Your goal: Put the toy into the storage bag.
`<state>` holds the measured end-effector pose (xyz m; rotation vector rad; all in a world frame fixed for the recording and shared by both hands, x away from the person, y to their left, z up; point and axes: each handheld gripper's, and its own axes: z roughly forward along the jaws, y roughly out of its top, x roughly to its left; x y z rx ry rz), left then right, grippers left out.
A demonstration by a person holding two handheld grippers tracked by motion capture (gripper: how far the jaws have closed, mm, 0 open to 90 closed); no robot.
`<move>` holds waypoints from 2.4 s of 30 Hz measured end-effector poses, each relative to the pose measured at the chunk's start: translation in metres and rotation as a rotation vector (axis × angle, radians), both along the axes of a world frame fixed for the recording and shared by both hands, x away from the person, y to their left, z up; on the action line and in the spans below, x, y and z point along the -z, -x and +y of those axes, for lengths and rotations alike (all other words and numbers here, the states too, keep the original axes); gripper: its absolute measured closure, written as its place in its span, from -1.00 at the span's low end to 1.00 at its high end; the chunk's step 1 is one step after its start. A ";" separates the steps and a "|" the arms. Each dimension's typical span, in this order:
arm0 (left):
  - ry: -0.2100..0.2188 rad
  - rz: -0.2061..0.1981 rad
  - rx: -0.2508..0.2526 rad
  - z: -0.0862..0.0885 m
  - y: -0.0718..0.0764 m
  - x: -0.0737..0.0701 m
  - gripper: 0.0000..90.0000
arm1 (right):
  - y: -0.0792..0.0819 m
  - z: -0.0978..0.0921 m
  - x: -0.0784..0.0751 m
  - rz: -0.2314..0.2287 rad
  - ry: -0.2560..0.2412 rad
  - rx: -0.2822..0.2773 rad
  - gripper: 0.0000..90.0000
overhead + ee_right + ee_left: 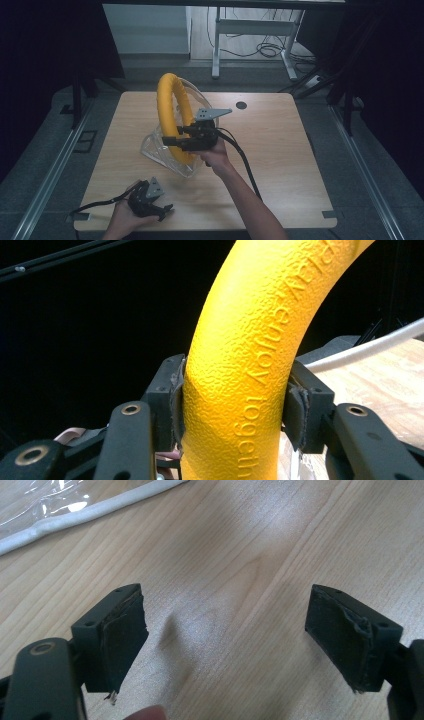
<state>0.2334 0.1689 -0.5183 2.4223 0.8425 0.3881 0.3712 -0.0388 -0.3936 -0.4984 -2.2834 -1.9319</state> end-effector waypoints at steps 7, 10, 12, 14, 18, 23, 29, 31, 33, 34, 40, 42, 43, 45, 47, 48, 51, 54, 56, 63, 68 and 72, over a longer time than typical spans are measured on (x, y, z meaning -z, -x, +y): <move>0.000 0.001 0.000 0.000 0.000 0.000 -0.63 | -0.005 -0.001 0.012 0.024 -0.014 -0.002 0.09; 0.001 -0.001 0.000 0.000 0.000 0.000 -0.63 | -0.005 -0.001 0.017 0.028 -0.021 0.000 0.09; 0.005 -0.002 -0.001 0.000 0.000 -0.001 -0.63 | -0.006 -0.001 0.020 0.023 -0.018 -0.003 0.09; 0.006 -0.003 -0.005 0.001 0.001 -0.002 -0.63 | -0.007 -0.002 0.022 0.034 -0.025 -0.008 0.08; 0.001 -0.001 0.001 0.000 0.001 -0.001 -0.63 | -0.005 -0.004 0.023 -0.009 -0.024 0.022 0.03; -0.002 0.002 0.002 -0.001 0.000 -0.001 -0.63 | -0.004 -0.007 0.021 -0.042 -0.013 0.054 -0.01; -0.003 0.003 0.001 -0.001 0.000 -0.001 -0.64 | 0.000 -0.009 0.019 -0.099 0.009 0.105 -0.12; -0.004 0.003 0.002 -0.001 0.000 0.000 -0.64 | 0.002 -0.009 0.017 -0.116 0.018 0.118 -0.16; -0.004 0.003 0.001 -0.001 0.000 0.000 -0.64 | 0.003 -0.010 0.016 -0.132 0.029 0.126 -0.17; -0.005 0.001 0.003 -0.001 0.000 -0.001 -0.64 | 0.004 -0.010 0.015 -0.139 0.030 0.130 -0.18; -0.007 0.001 0.004 0.000 0.000 -0.001 -0.64 | 0.008 -0.017 0.010 -0.165 0.029 0.145 -0.24; -0.008 0.001 0.004 -0.001 0.000 -0.001 -0.64 | 0.010 -0.020 0.009 -0.171 0.024 0.148 -0.25; -0.007 0.001 0.004 -0.001 0.000 -0.001 -0.64 | 0.011 -0.022 0.008 -0.174 0.022 0.148 -0.26; -0.007 0.000 0.004 -0.001 0.000 -0.001 -0.64 | 0.013 -0.025 0.008 -0.177 0.025 0.148 -0.26; -0.007 0.001 0.004 -0.001 0.000 -0.001 -0.64 | 0.015 -0.029 0.008 -0.179 0.032 0.145 -0.25; -0.006 0.001 0.004 -0.001 0.000 -0.001 -0.64 | 0.016 -0.031 0.009 -0.180 0.038 0.146 -0.24; -0.005 0.003 -0.001 -0.001 0.001 0.000 -0.64 | 0.018 -0.039 0.011 -0.185 0.051 0.153 -0.21; -0.005 0.001 0.000 -0.001 0.001 -0.001 -0.64 | 0.020 -0.048 0.014 -0.184 0.067 0.170 -0.20; -0.006 0.001 -0.001 -0.001 0.001 -0.001 -0.64 | 0.022 -0.055 0.016 -0.184 0.076 0.182 -0.19; -0.008 0.003 -0.003 -0.001 0.000 0.000 -0.64 | 0.031 -0.082 0.028 -0.198 0.140 0.230 -0.19; -0.007 0.002 -0.005 -0.001 0.001 -0.001 -0.64 | 0.038 -0.099 0.036 -0.191 0.156 0.260 -0.19; -0.005 0.001 -0.007 -0.001 0.001 -0.001 -0.64 | 0.045 -0.111 0.047 -0.180 0.177 0.279 -0.19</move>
